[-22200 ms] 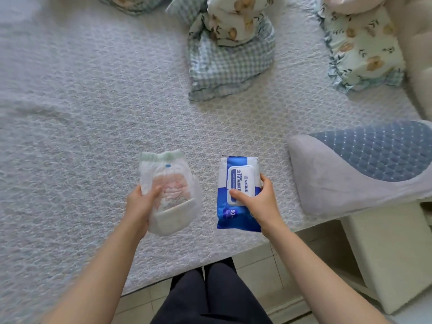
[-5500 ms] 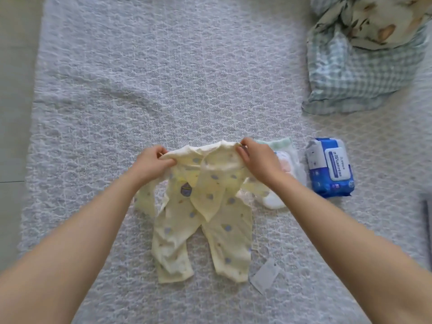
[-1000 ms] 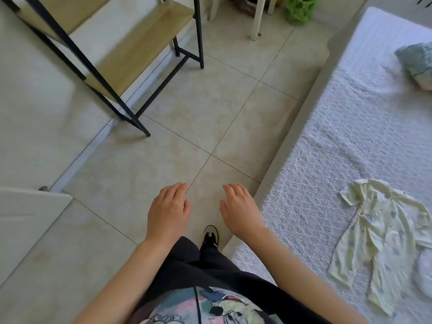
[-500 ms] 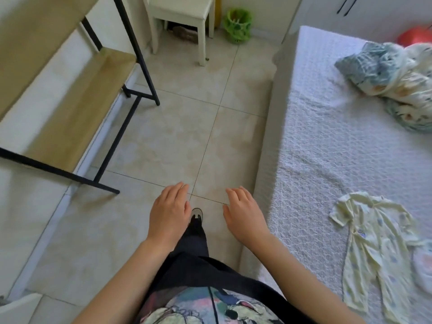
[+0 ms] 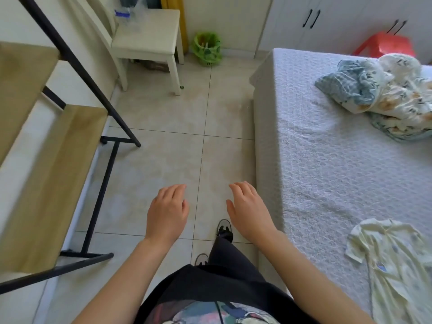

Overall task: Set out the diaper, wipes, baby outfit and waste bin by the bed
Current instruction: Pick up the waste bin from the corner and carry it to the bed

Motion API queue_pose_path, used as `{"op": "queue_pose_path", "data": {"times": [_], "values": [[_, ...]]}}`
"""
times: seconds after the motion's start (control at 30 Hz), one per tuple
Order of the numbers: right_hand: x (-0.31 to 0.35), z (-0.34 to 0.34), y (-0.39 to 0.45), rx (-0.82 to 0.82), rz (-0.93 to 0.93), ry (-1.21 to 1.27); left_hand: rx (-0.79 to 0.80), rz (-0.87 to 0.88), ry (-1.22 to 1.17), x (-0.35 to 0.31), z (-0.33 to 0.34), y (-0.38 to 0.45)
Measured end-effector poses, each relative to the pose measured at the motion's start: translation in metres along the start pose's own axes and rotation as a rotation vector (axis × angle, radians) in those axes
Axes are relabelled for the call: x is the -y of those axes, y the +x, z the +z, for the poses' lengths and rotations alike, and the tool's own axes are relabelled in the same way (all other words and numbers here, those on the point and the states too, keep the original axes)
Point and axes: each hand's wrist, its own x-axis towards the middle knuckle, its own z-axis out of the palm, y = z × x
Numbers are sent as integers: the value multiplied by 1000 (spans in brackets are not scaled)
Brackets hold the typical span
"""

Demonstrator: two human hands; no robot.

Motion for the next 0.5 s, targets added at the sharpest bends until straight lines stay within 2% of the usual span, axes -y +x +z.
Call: {"op": "queue_pose_path", "data": {"times": [0.5], "values": [[-52,-85,278,-21,-57,-15,-65,38,-12,-26,-34,287]]}}
